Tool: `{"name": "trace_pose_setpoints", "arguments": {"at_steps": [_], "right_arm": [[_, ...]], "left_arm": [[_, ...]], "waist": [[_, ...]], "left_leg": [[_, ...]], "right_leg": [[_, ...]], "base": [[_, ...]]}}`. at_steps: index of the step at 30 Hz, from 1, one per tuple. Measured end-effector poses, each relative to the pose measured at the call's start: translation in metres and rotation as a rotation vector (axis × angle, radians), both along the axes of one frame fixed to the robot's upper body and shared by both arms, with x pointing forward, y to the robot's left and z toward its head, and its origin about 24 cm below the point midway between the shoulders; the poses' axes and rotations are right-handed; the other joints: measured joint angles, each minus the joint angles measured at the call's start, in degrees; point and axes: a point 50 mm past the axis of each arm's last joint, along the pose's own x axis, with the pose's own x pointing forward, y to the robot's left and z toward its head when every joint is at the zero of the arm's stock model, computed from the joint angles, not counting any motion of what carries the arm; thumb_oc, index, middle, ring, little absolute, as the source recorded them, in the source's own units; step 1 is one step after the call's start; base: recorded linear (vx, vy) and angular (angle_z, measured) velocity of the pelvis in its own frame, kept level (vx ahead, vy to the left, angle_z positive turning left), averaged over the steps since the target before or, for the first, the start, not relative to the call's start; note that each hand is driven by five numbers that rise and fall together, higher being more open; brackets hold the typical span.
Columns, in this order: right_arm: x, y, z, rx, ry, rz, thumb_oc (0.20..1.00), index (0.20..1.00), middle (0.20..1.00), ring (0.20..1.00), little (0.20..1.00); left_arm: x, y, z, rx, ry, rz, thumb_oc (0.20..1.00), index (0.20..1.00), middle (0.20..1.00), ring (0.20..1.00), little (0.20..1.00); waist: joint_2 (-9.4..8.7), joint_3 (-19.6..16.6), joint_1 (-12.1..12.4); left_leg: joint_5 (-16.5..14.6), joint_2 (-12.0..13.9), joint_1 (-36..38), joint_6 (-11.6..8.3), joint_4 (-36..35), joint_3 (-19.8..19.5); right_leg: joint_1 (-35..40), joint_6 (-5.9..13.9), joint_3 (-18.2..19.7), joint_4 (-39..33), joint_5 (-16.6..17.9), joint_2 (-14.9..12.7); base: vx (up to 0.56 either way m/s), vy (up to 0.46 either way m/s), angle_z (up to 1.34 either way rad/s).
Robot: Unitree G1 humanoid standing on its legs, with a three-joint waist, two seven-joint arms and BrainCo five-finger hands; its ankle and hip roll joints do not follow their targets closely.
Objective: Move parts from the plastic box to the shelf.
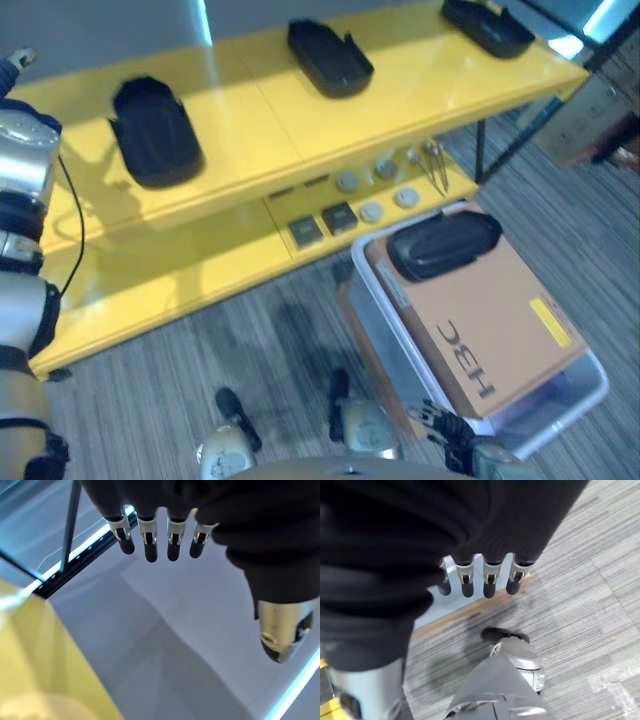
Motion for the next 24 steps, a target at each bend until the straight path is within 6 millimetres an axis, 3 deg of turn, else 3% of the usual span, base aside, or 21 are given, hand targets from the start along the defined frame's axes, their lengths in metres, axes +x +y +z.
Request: {"name": "trace_pose_setpoints", "arguments": {"at_steps": [3, 4, 7, 9, 10, 11, 12, 13, 17, 21, 24], "right_arm": [[-0.014, -0.002, -0.004, -0.016, 0.057, 0.004, 1.000, 1.000, 1.000, 1.000, 1.000], [-0.021, -0.003, -0.005, -0.028, 0.081, -0.003, 1.000, 1.000, 1.000, 1.000, 1.000], [-0.019, 0.003, -0.006, -0.031, 0.089, 0.010, 1.000, 1.000, 1.000, 1.000, 1.000], [-0.019, 0.005, -0.004, -0.037, 0.063, -0.027, 1.000, 1.000, 1.000, 1.000, 1.000], [-0.030, 0.009, -0.010, -0.036, 0.100, -0.049, 1.000, 1.000, 1.000, 1.000, 1.000], [-0.030, 0.012, -0.011, -0.030, 0.104, -0.059, 1.000, 1.000, 1.000, 1.000, 1.000], [-0.032, 0.016, -0.012, -0.028, 0.102, -0.089, 1.000, 1.000, 1.000, 1.000, 1.000], [-0.037, 0.019, -0.014, -0.022, 0.114, -0.106, 1.000, 1.000, 1.000, 1.000, 1.000], [-0.046, 0.033, -0.020, 0.006, 0.146, -0.097, 1.000, 1.000, 1.000, 1.000, 1.000], [-0.047, 0.033, -0.021, -0.005, 0.158, -0.088, 1.000, 1.000, 1.000, 1.000, 1.000], [-0.048, 0.032, -0.022, -0.009, 0.161, -0.092, 1.000, 1.000, 1.000, 1.000, 1.000]], "left_arm": [[-0.008, 0.003, -0.010, 0.047, 0.019, -0.079, 1.000, 1.000, 1.000, 1.000, 1.000], [-0.011, 0.000, -0.019, 0.057, 0.028, -0.147, 1.000, 1.000, 1.000, 1.000, 1.000], [-0.019, -0.012, -0.038, 0.021, 0.032, -0.308, 1.000, 1.000, 1.000, 1.000, 1.000], [-0.040, -0.032, -0.053, -0.071, -0.064, -0.481, 1.000, 1.000, 1.000, 1.000, 1.000], [-0.047, -0.065, -0.085, -0.149, -0.039, -0.667, 0.918, 0.918, 0.918, 0.918, 0.918], [-0.053, -0.070, -0.105, -0.224, -0.003, -0.711, 0.784, 0.784, 0.784, 0.784, 0.784], [-0.068, -0.077, -0.125, -0.334, -0.054, -0.749, 0.558, 0.558, 0.558, 0.558, 0.558], [-0.076, -0.089, -0.147, -0.425, -0.053, -0.772, 0.200, 0.200, 0.200, 0.200, 0.200], [-0.101, -0.134, -0.222, -0.641, 0.146, -0.887, 0.200, 0.200, 0.200, 0.200, 0.200], [-0.089, -0.139, -0.228, -0.625, 0.148, -0.907, 0.200, 0.200, 0.200, 0.200, 0.200], [-0.071, -0.141, -0.212, -0.586, 0.057, -0.914, 0.200, 0.200, 0.200, 0.200, 0.200]], "waist": [[1.87, -2.8, 0.8], [2.75, -4.1, 2.1], [3.09, -4.8, 4.7], [2.60, -5.1, 4.6], [1.88, -5.5, 6.0], [1.32, -5.7, 7.3], [1.00, -5.9, 7.2], [0.53, -6.2, 7.7], [-1.13, -5.7, 9.4], [-1.24, -5.6, 8.2], [-1.17, -5.4, 6.6]], "left_leg": [[-0.2, -1.2, 2.3, -0.34, -1.9, -0.2], [-0.2, -1.5, 3.1, -0.35, -2.3, -0.3], [-0.1, -1.8, 3.4, -0.26, -2.3, -0.8], [-0.2, -1.9, 3.5, -0.21, -2.4, -1.2], [-0.5, -2.1, 4.3, 0.22, -2.6, -2.0], [-0.5, -2.2, 4.3, 0.15, -3.0, -2.2], [-0.6, -2.5, 4.4, 0.19, -3.3, -2.2], [-0.6, -2.7, 4.4, 0.27, -3.3, -2.5], [-0.6, -3.1, 4.2, 0.28, -3.3, -3.2], [-0.6, -3.1, 4.5, 0.24, -3.5, -3.2], [-0.6, -3.0, 4.4, 0.20, -3.7, -3.0]], "right_leg": [[2.5, 0.65, -0.8, -1.5, 0.0, -0.5], [3.2, 1.00, -1.1, -1.6, -0.3, -0.7], [4.0, 1.50, -1.6, -1.4, -0.7, -0.6], [4.4, 1.85, -1.9, -1.5, -1.0, -0.9], [5.1, 1.73, -2.7, -1.3, -1.9, -1.4], [4.8, 1.64, -2.6, -0.5, -2.4, -1.6], [4.9, 1.75, -2.5, -0.6, -2.5, -1.8], [4.9, 1.81, -2.6, -0.6, -2.5, -2.0], [4.8, 1.86, -2.8, -0.3, -2.6, -2.3], [4.9, 1.92, -2.4, -0.3, -2.5, -2.4], [4.3, 2.06, -2.0, -0.4, -2.3, -2.1]], "base": [[0.05, 0.034, 0.13], [0.04, 0.024, 0.11], [0.01, -0.013, 0.08], [0.01, -0.009, 0.18], [0.00, -0.017, 0.21], [0.00, -0.019, 0.19], [-0.01, -0.020, 0.03], [-0.02, -0.023, 0.12], [-0.02, -0.050, 0.07], [0.04, -0.045, -0.03], [0.00, -0.051, -0.10]]}}
